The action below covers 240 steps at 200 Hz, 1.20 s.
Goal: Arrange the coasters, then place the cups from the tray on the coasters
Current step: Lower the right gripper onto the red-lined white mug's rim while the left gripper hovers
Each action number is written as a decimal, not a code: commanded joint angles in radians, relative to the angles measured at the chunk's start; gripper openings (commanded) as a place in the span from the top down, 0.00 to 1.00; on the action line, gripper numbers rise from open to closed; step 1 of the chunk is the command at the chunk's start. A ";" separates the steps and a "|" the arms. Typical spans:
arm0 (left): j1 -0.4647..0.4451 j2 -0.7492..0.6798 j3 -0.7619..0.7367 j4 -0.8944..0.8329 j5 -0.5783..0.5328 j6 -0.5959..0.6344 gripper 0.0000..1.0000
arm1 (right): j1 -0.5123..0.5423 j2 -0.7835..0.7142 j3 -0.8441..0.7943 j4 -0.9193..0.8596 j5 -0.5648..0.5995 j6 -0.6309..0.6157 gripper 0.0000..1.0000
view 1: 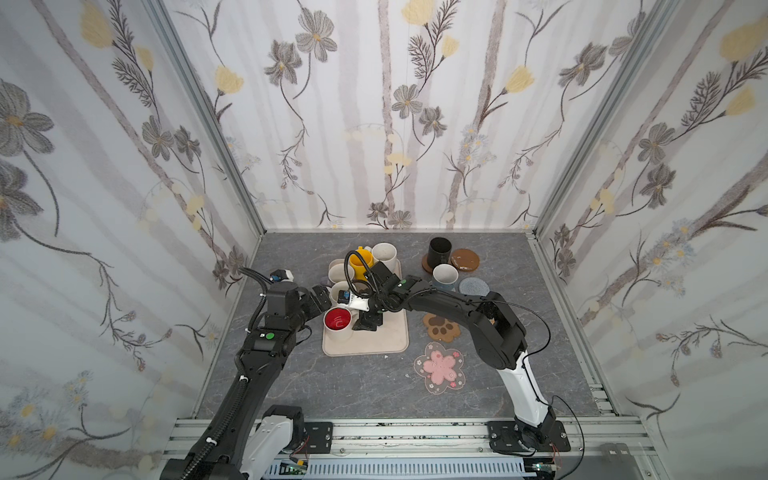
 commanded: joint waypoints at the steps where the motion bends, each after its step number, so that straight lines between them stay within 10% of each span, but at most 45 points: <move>1: 0.001 0.003 0.000 0.011 -0.006 0.010 0.00 | 0.003 0.005 0.011 0.024 -0.006 -0.020 0.24; 240: 0.001 -0.035 -0.005 0.012 0.000 0.009 0.00 | 0.083 0.028 -0.018 0.017 0.113 0.129 0.59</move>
